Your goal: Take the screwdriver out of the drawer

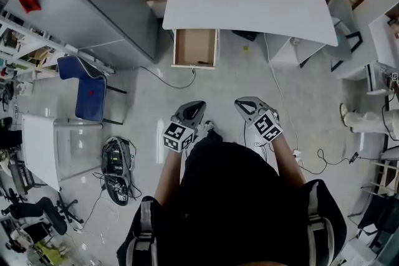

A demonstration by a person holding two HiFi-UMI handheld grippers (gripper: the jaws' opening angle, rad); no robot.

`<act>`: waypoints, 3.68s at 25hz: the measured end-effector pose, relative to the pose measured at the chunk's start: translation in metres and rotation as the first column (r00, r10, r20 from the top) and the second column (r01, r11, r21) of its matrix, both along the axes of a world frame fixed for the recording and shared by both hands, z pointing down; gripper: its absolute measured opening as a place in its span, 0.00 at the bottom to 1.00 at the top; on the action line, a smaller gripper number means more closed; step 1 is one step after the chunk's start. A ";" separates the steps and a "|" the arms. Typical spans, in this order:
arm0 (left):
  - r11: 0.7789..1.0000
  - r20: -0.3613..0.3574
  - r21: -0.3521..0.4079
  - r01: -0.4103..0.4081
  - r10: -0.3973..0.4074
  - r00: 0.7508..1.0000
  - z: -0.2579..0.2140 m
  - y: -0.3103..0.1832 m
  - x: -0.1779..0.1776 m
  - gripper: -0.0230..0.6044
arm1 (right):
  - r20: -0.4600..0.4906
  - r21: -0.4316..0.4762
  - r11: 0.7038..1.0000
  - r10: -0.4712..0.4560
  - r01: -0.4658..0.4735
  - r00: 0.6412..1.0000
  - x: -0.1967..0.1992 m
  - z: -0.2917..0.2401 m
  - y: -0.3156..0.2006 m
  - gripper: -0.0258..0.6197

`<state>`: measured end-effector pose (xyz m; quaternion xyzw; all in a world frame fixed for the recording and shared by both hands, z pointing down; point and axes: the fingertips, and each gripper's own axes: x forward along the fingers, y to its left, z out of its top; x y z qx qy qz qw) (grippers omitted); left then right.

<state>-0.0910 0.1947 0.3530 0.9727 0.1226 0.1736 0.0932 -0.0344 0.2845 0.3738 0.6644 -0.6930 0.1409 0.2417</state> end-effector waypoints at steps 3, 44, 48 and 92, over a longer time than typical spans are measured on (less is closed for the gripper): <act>1.000 -0.002 0.005 -0.021 0.021 1.000 -0.001 -0.016 0.018 0.06 | 0.000 0.003 1.000 0.019 -0.019 1.000 0.013 0.004 -0.012 0.13; 0.998 -0.027 -0.032 0.052 -0.053 0.998 0.014 -0.147 0.006 0.06 | -0.060 -0.039 0.997 -0.067 0.065 0.996 0.021 0.023 -0.142 0.13; 0.996 -0.031 -0.032 0.087 -0.088 0.996 0.014 -0.156 0.007 0.06 | -0.063 -0.044 0.995 -0.095 0.093 0.993 0.027 0.022 -0.150 0.13; 0.901 0.094 -0.065 0.430 -0.423 0.901 0.042 -0.202 0.119 0.06 | 0.121 -0.169 0.871 -0.446 0.462 0.887 0.156 0.089 -0.233 0.13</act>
